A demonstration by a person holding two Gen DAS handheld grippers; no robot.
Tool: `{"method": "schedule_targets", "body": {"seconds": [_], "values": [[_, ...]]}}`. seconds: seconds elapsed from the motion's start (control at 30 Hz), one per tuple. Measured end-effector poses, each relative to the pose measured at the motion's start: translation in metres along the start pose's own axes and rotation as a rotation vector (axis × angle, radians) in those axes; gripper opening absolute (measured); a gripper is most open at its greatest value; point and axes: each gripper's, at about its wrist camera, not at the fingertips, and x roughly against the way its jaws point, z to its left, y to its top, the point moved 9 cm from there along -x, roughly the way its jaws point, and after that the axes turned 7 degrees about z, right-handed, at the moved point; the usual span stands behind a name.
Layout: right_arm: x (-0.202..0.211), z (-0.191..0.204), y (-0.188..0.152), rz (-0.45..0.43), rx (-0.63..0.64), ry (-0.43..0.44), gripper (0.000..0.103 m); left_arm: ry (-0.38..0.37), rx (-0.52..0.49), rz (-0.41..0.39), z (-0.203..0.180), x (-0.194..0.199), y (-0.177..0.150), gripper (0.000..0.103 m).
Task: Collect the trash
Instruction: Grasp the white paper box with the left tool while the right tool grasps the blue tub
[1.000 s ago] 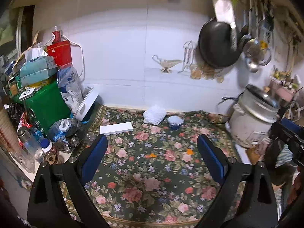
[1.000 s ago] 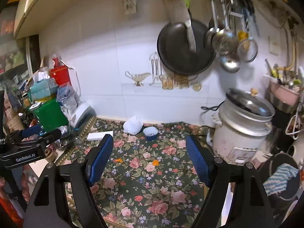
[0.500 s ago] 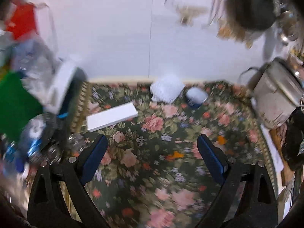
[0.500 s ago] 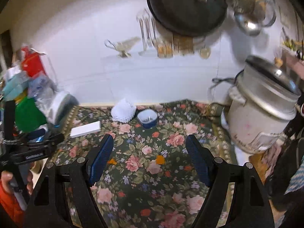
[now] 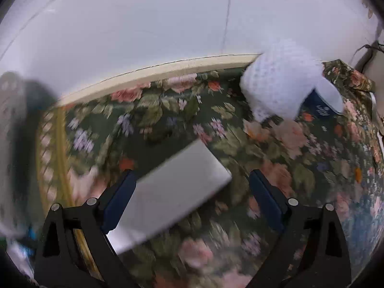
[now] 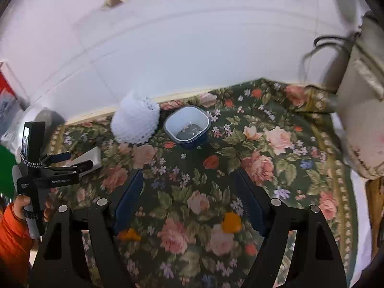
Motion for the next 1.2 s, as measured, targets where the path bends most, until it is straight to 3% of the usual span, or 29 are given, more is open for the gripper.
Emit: {"method": "schedule_targets", "body": {"seconds": [0.2,0.43,0.63,0.7,0.8,0.9,0.97,1.2], "values": [[-0.039,-0.011,0.025,0.026,-0.051,-0.016,0.076,-0.038,-0.033,0.069,0.006,-0.032,-0.001,0.095],[-0.08,-0.021,0.052,0.053,-0.143,-0.021,0.073,-0.052,-0.077,0.095,-0.005,-0.033,-0.02,0.095],[-0.11,-0.019,0.052,0.117,-0.17,0.009,0.044,-0.055,-0.114,0.108,-0.025,-0.031,-0.033,0.084],[-0.118,-0.017,0.048,0.147,-0.187,0.04,0.026,-0.053,-0.126,0.112,-0.034,-0.033,-0.038,0.082],[-0.12,-0.015,0.044,0.154,-0.179,0.054,0.011,-0.05,-0.126,0.104,-0.042,-0.031,-0.043,0.074],[-0.11,-0.012,0.04,0.136,-0.147,0.034,0.006,-0.053,-0.12,0.1,-0.058,-0.021,-0.049,0.06],[-0.1,-0.009,0.034,0.121,-0.121,0.025,0.005,-0.057,-0.111,0.104,-0.065,-0.016,-0.052,0.056],[-0.054,-0.001,0.007,0.097,-0.054,0.056,0.005,-0.086,-0.067,0.073,-0.099,0.014,-0.059,0.056]]}}
